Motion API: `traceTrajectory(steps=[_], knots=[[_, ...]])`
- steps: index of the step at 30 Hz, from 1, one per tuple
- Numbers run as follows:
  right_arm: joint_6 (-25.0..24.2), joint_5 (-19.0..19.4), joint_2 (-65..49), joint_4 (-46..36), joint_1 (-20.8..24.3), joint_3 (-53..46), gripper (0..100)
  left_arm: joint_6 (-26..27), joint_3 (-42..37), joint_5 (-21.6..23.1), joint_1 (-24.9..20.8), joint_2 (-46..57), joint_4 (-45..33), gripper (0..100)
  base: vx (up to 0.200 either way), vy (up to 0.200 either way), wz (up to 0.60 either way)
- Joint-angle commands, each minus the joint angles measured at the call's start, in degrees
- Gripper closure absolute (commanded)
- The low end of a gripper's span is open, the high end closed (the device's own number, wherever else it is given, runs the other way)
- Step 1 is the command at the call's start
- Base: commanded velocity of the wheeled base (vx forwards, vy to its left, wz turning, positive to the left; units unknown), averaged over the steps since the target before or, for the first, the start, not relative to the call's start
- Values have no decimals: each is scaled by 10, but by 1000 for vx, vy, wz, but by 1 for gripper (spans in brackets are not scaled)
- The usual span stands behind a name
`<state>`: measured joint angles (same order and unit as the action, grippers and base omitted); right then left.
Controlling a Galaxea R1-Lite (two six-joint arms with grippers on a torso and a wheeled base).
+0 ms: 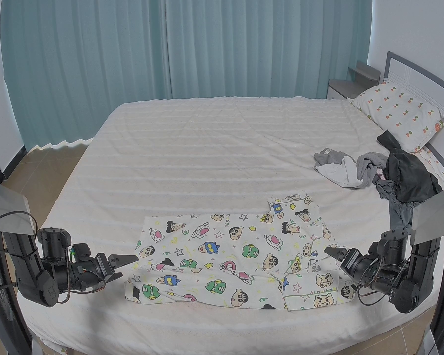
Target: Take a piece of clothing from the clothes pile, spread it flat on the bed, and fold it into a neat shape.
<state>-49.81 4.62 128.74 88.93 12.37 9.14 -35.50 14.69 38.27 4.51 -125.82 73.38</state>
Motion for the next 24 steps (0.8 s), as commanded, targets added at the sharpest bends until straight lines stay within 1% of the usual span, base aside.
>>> traceTrajectory(steps=[1,6,9,11,12,13,15,17,20,22,24], knots=[[0,0,-10,5,-2,-1,0,1,0,0,0,0,0,0,0,0,0],[0,0,-10,5,-2,0,0,4,0,-2,0,-2,0,0,0,0,0],[1,0,-12,5,-2,1,0,27,12,-10,-2,-4,12,0,0,0,0],[1,0,-13,5,-1,3,0,32,32,-27,-4,-8,27,0,0,0,0],[1,0,-13,5,-1,5,0,32,51,-48,-10,-9,26,0,0,0,0],[1,0,-13,5,-1,5,0,32,51,-48,-10,-9,26,0,0,0,0],[1,0,-11,5,1,8,0,31,111,-103,-41,-10,12,0,0,0,0],[2,0,-10,5,4,7,0,32,169,-109,-58,-10,-39,0,0,0,0],[2,1,-11,5,8,4,0,42,271,-110,-69,-19,-162,0,0,0,0],[2,1,-10,5,12,4,0,73,335,-110,-68,-43,-228,0,0,0,0],[3,0,-11,5,12,5,0,123,381,-112,-64,-72,-275,0,0,0,0]])
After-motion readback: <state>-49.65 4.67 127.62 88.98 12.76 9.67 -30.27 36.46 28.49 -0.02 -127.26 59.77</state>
